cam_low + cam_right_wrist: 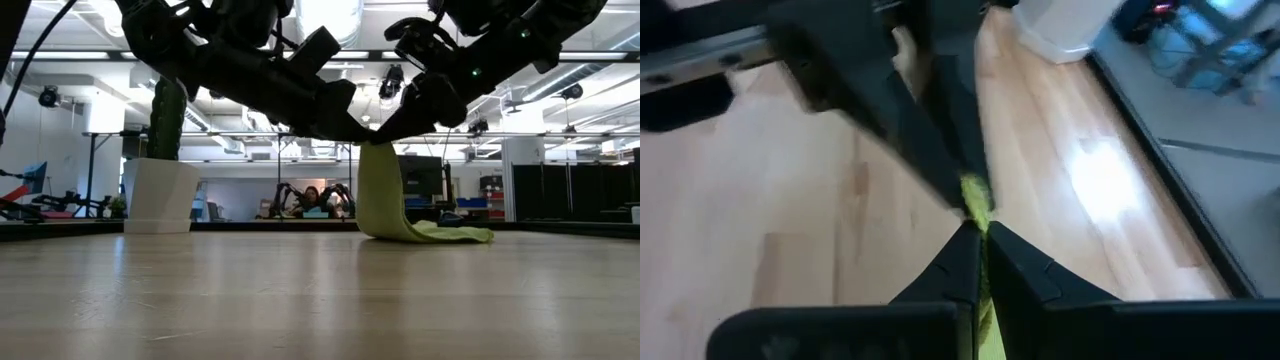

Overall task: Roll microfiber towels into tight, uniform cylinder then place into a basket
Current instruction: Fold the green microfiber cloth

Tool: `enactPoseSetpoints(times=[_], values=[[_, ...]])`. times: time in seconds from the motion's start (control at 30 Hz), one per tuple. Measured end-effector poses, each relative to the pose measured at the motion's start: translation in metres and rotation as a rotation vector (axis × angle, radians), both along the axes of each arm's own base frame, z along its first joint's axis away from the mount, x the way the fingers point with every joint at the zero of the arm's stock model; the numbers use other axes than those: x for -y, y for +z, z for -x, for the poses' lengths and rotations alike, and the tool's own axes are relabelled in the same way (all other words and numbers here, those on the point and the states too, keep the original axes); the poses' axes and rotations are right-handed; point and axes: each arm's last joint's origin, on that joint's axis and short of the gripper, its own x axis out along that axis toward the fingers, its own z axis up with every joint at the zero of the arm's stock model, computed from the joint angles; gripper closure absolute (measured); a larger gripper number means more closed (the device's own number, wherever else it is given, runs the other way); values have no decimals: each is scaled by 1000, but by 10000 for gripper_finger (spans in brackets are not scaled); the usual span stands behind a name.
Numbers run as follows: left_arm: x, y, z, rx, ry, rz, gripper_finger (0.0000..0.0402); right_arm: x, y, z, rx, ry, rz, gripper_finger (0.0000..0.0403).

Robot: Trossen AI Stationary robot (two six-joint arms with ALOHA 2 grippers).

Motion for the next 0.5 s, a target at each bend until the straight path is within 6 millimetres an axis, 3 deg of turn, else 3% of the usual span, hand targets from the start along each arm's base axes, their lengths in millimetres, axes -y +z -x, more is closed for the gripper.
enactPoseSetpoints(times=[0.2, 0.5], values=[[1, 1, 1, -5, 3, -17, 401, -2, -2, 1, -23, 68, -40, 369], [0, 15, 13, -108, 20, -42, 401, -2, -7, 3, -38, 77, -52, 209]])
